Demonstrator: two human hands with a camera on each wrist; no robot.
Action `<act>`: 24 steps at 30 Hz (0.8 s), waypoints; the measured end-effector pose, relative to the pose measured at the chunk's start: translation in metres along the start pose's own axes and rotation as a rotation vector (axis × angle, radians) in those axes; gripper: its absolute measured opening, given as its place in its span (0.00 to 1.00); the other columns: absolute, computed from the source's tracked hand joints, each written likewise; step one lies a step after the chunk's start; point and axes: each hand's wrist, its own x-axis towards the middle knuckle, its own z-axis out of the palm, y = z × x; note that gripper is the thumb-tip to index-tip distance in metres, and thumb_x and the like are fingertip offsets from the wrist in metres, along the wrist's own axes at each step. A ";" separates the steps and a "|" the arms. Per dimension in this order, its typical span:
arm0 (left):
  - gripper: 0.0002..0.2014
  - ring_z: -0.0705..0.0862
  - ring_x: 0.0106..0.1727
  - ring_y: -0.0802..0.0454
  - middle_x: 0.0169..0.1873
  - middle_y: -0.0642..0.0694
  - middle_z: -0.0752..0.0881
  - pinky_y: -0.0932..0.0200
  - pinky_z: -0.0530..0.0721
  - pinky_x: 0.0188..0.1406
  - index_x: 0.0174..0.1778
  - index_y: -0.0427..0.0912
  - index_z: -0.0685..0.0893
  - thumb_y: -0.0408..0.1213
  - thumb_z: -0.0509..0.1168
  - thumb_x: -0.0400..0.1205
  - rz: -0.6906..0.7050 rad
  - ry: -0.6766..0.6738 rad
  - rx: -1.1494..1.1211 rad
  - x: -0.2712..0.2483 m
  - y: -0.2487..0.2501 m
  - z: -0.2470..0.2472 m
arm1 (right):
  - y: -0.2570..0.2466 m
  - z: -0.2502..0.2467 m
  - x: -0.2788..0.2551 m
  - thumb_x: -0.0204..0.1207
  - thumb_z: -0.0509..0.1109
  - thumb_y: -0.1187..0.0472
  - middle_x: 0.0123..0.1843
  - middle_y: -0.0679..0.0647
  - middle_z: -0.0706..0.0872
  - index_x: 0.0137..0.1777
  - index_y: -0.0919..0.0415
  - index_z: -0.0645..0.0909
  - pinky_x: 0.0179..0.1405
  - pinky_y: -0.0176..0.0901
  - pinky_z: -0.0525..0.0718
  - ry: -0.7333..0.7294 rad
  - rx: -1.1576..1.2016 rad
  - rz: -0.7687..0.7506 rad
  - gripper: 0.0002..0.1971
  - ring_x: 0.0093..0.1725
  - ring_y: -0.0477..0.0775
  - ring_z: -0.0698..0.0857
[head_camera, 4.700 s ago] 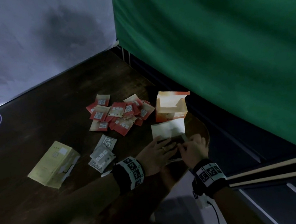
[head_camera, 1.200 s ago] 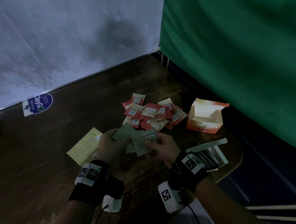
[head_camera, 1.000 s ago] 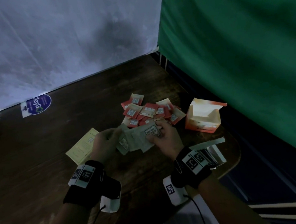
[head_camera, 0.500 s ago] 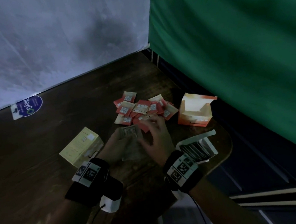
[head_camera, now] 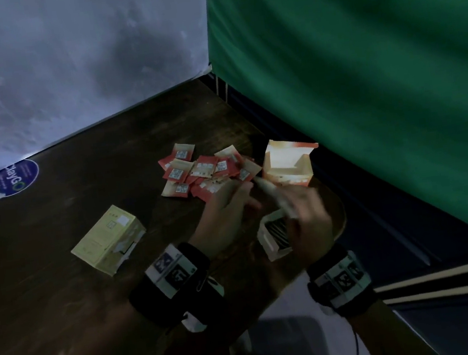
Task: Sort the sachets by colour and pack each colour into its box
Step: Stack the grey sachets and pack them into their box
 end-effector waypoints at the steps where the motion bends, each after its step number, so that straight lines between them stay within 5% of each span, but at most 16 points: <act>1: 0.13 0.85 0.46 0.58 0.45 0.52 0.85 0.65 0.81 0.42 0.60 0.43 0.79 0.41 0.53 0.88 0.090 -0.012 0.127 0.001 -0.002 0.007 | 0.008 -0.010 -0.001 0.86 0.49 0.50 0.52 0.62 0.82 0.57 0.62 0.76 0.43 0.26 0.73 0.069 0.007 0.109 0.19 0.48 0.49 0.78; 5: 0.12 0.81 0.53 0.65 0.56 0.46 0.84 0.63 0.83 0.56 0.63 0.39 0.78 0.36 0.60 0.84 0.396 -0.351 0.488 0.004 -0.010 0.038 | 0.047 -0.039 -0.022 0.77 0.65 0.47 0.44 0.64 0.86 0.53 0.71 0.80 0.39 0.28 0.72 0.238 0.185 0.657 0.23 0.43 0.54 0.84; 8: 0.24 0.72 0.73 0.52 0.74 0.43 0.72 0.60 0.69 0.70 0.75 0.41 0.69 0.38 0.64 0.82 0.307 -0.641 0.821 0.017 -0.012 0.055 | 0.066 -0.041 -0.038 0.77 0.71 0.52 0.52 0.68 0.87 0.61 0.72 0.80 0.47 0.36 0.74 0.138 0.172 0.883 0.22 0.53 0.64 0.87; 10: 0.34 0.62 0.80 0.47 0.80 0.42 0.63 0.50 0.63 0.76 0.80 0.41 0.60 0.39 0.67 0.80 0.303 -0.753 1.133 0.028 -0.014 0.066 | 0.073 -0.034 -0.044 0.74 0.68 0.44 0.55 0.69 0.87 0.62 0.71 0.79 0.49 0.39 0.73 0.041 0.133 0.915 0.29 0.55 0.66 0.86; 12: 0.31 0.57 0.82 0.46 0.82 0.41 0.59 0.45 0.58 0.80 0.81 0.40 0.58 0.38 0.62 0.83 0.374 -0.771 1.375 0.037 -0.019 0.074 | 0.079 -0.023 -0.049 0.70 0.61 0.39 0.56 0.69 0.86 0.62 0.69 0.79 0.48 0.41 0.75 -0.058 0.102 0.916 0.34 0.55 0.67 0.85; 14: 0.21 0.72 0.76 0.47 0.73 0.38 0.75 0.49 0.65 0.75 0.74 0.38 0.74 0.39 0.53 0.85 0.494 -0.711 1.473 0.045 -0.030 0.077 | 0.082 -0.012 -0.052 0.73 0.63 0.41 0.56 0.69 0.86 0.61 0.69 0.79 0.50 0.45 0.78 -0.105 0.079 0.907 0.30 0.56 0.69 0.84; 15: 0.21 0.83 0.65 0.48 0.61 0.40 0.86 0.52 0.74 0.67 0.62 0.40 0.85 0.40 0.50 0.84 0.524 -0.727 1.572 0.051 -0.039 0.077 | 0.083 -0.008 -0.053 0.76 0.65 0.45 0.56 0.69 0.86 0.61 0.69 0.79 0.50 0.46 0.78 -0.121 0.061 0.899 0.27 0.56 0.69 0.84; 17: 0.24 0.90 0.48 0.50 0.44 0.48 0.92 0.56 0.84 0.51 0.46 0.46 0.92 0.39 0.47 0.83 0.703 -0.638 1.699 0.069 -0.073 0.077 | 0.085 -0.003 -0.052 0.79 0.68 0.53 0.58 0.68 0.84 0.60 0.70 0.78 0.51 0.48 0.79 -0.207 -0.012 0.854 0.20 0.56 0.69 0.84; 20: 0.23 0.88 0.48 0.56 0.46 0.57 0.91 0.61 0.85 0.46 0.48 0.54 0.91 0.40 0.48 0.75 0.688 -0.594 1.736 0.074 -0.080 0.071 | 0.087 0.004 -0.047 0.83 0.61 0.58 0.65 0.64 0.78 0.64 0.67 0.75 0.53 0.53 0.79 -0.515 -0.189 0.703 0.15 0.62 0.68 0.79; 24: 0.20 0.85 0.60 0.53 0.59 0.53 0.87 0.58 0.80 0.59 0.60 0.52 0.85 0.40 0.58 0.74 0.685 -0.591 1.695 0.064 -0.071 0.070 | 0.081 0.008 -0.032 0.82 0.60 0.54 0.69 0.63 0.70 0.69 0.65 0.66 0.57 0.56 0.79 -0.705 -0.346 0.672 0.20 0.67 0.67 0.75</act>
